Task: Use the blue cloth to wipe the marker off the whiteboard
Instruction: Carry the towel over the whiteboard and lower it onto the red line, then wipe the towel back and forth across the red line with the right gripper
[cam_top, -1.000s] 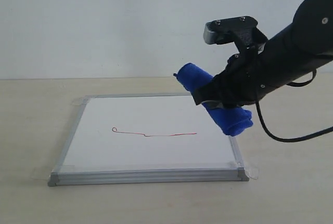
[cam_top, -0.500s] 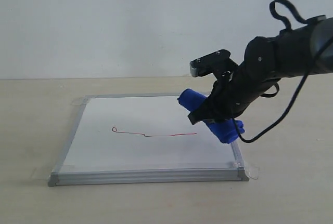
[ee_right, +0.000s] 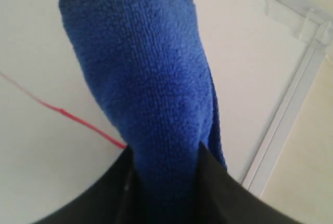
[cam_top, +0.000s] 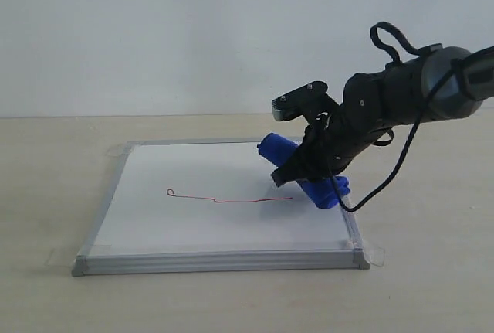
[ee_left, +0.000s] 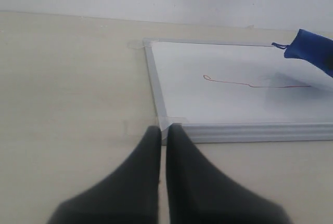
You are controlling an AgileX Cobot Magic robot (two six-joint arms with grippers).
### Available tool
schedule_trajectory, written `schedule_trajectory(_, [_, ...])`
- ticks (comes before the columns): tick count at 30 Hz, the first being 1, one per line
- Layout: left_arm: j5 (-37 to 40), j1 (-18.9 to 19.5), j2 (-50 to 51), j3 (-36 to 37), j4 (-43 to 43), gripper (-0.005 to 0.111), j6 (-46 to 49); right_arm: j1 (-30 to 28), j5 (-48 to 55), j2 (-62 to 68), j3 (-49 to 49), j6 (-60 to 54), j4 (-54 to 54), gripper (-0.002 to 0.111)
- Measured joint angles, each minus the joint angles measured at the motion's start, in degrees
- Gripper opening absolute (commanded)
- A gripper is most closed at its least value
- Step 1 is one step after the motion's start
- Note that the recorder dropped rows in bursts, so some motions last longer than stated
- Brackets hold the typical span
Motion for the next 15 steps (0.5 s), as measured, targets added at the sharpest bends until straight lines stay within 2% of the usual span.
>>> schedule_trajectory(5, [0.00,0.00,0.00,0.00,0.00,0.004,0.00,0.00,0.12,3.78,-3.16,0.81,0.00,0.000])
schedule_trajectory(11, [0.00,0.00,0.00,0.00,0.00,0.004,0.00,0.61,11.83,9.63,-12.97,1.74,-0.93,0.000])
schedule_trajectory(15, [0.00,0.00,0.00,0.00,0.00,0.004,0.00,4.69,17.17,11.07,-16.35,-3.18,1.37,0.000])
